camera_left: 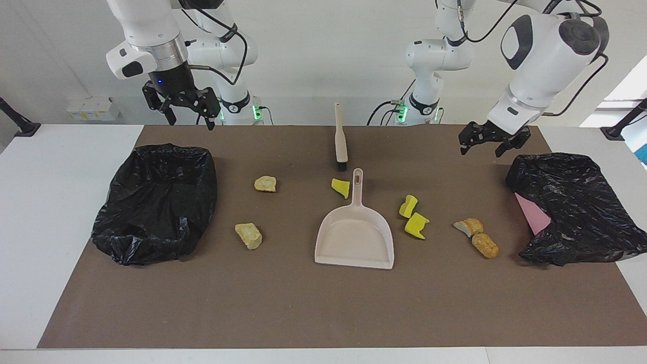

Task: Sweep and dump trash in bin

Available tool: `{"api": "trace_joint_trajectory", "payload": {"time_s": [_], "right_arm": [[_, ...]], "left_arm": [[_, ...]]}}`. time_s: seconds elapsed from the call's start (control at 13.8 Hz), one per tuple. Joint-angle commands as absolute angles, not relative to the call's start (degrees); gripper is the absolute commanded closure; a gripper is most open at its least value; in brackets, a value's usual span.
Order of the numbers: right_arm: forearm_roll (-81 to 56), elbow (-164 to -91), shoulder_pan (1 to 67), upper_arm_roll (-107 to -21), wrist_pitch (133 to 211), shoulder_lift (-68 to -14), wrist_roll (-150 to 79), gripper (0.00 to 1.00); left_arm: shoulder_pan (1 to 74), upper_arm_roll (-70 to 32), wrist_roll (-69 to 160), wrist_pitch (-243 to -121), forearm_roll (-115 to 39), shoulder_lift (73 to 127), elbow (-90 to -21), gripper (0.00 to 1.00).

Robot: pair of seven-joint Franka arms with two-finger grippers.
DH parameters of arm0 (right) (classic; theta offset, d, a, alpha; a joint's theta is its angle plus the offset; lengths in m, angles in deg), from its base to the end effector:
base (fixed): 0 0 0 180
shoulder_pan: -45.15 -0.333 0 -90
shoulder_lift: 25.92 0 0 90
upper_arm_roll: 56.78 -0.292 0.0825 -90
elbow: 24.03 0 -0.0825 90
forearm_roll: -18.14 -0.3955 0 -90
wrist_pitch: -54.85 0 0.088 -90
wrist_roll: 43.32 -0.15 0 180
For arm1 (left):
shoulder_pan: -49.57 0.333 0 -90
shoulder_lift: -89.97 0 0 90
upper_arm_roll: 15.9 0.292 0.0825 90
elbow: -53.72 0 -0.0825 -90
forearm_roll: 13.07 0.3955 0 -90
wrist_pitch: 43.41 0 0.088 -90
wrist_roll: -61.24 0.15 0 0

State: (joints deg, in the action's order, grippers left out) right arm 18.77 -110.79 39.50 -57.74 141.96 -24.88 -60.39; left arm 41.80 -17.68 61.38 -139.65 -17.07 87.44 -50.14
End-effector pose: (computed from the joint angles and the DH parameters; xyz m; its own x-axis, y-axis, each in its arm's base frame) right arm 0.5535 0.0625 0.5904 0.9829 -0.1821 0.0265 -0.1823 -0.9832 0.0037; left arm 0.5387 -0.1007 0.4746 0.9831 -0.1600 -0.0888 -0.1544 -0.9857 0.0672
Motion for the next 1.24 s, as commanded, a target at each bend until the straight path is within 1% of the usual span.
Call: {"api": "trace_joint_trajectory", "payload": {"time_s": [0.0,0.15,0.22,0.29,0.44,0.58,0.65,0.8,0.87,1.09,1.16], "right_arm": [[17.5,-114.0,39.3,-57.8,143.3,-22.9,-61.1,0.00],[17.6,-118.7,38.9,-58.0,146.9,-20.7,-61.8,0.00],[17.6,-120.4,38.8,-58.3,147.9,-20.5,-61.9,0.00],[17.6,-120.6,38.8,-58.4,148.7,-20.5,-63.0,0.00],[17.7,-121.8,36.7,-58.5,149.1,-20.9,-63.9,0.00],[17.7,-123.3,33.3,-58.5,153.0,-22.0,-64.1,0.00],[17.8,-123.2,31.3,-58.5,154.6,-23.7,-64.8,0.00],[18.2,-123.1,27.6,-58.5,160.4,-27.6,-67.4,0.00],[18.8,-122.7,25.5,-58.5,162.8,-29.9,-68.3,0.00],[20.2,-122.4,19.3,-58.5,169.3,-34.9,-71.3,0.00],[20.8,-121.8,18.6,-58.5,171.0,-36.9,-72.0,0.00]], "left_arm": [[36.8,-17.0,61.3,-144.0,-18.1,80.3,-61.5,0.00],[31.8,-17.0,60.0,-145.4,-19.4,78.5,-66.7,0.00],[29.0,-17.0,57.2,-147.0,-19.4,77.8,-69.0,0.00],[26.1,-17.0,54.2,-149.1,-19.5,76.4,-71.8,0.00],[21.6,-17.0,50.7,-153.6,-20.8,73.8,-77.0,0.00],[16.5,-17.0,46.7,-155.8,-21.5,73.3,-79.9,0.00],[13.0,-17.0,44.6,-158.2,-21.6,73.7,-81.7,0.00],[5.8,-17.0,35.9,-165.7,-21.6,74.2,-86.5,0.00],[3.2,-17.0,33.7,-167.8,-21.6,74.4,-88.2,0.00],[-4.4,-17.0,28.8,-172.5,-21.8,75.3,-91.3,0.00],[-6.8,-17.0,26.1,-174.4,-21.8,75.6,-92.2,0.00]]}}
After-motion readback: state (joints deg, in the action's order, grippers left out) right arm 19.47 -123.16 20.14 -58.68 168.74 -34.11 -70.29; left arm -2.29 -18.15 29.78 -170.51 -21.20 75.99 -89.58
